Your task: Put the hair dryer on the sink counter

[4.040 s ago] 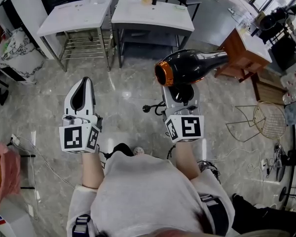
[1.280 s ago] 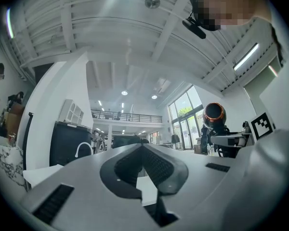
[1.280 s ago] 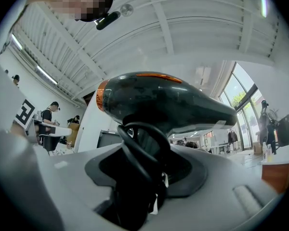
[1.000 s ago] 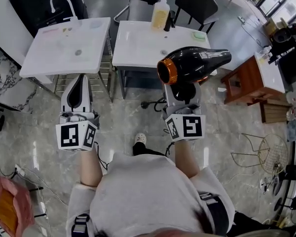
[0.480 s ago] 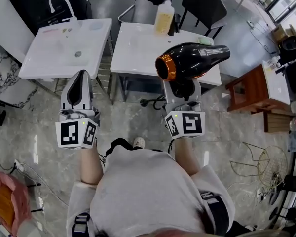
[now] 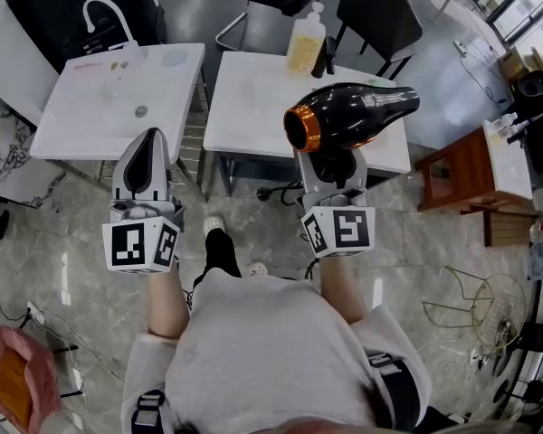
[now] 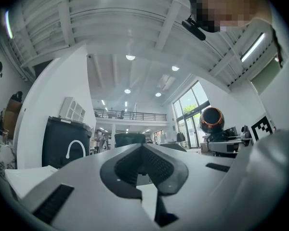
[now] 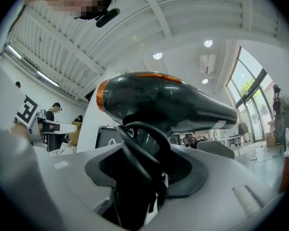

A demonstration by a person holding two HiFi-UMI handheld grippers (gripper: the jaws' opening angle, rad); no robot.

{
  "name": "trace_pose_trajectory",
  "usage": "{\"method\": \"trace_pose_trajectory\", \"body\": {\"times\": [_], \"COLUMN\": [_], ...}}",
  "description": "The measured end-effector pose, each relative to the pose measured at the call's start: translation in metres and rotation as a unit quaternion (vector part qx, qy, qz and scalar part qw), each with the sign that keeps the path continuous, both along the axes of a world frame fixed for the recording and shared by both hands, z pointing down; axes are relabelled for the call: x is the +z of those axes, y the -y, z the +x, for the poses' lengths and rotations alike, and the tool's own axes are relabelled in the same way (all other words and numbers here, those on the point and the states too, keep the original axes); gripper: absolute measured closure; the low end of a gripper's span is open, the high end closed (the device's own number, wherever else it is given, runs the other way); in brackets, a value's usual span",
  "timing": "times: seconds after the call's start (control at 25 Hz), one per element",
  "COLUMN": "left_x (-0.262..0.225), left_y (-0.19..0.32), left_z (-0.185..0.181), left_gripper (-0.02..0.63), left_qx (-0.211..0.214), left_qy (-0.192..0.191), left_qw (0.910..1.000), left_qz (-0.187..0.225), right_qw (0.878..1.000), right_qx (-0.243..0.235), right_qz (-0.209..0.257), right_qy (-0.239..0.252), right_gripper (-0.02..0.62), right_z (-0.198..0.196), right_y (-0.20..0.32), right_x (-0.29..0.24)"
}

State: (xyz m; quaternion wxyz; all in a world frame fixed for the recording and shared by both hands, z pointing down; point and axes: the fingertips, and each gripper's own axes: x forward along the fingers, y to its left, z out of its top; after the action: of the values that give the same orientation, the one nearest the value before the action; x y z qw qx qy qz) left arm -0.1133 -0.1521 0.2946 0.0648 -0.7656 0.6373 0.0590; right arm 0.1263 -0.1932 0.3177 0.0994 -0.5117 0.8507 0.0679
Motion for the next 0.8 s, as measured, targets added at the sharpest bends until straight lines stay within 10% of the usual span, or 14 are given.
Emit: {"method": "trace_pose_trajectory", "body": {"times": [0.8], "left_x": [0.004], "left_y": [0.191], "left_z": [-0.087], "left_gripper": [0.598], "left_qx": [0.085], "left_qy": [0.003], "left_qw": [0.9962], "left_qz": [-0.022], "right_qw": [0.996], "right_qx": [0.078], "right_qz": [-0.046], "right_qy": [0.005], "right_gripper": [0.350], "right_z": [-0.090], "right_y": [0.151], "right_x": [0.016]}}
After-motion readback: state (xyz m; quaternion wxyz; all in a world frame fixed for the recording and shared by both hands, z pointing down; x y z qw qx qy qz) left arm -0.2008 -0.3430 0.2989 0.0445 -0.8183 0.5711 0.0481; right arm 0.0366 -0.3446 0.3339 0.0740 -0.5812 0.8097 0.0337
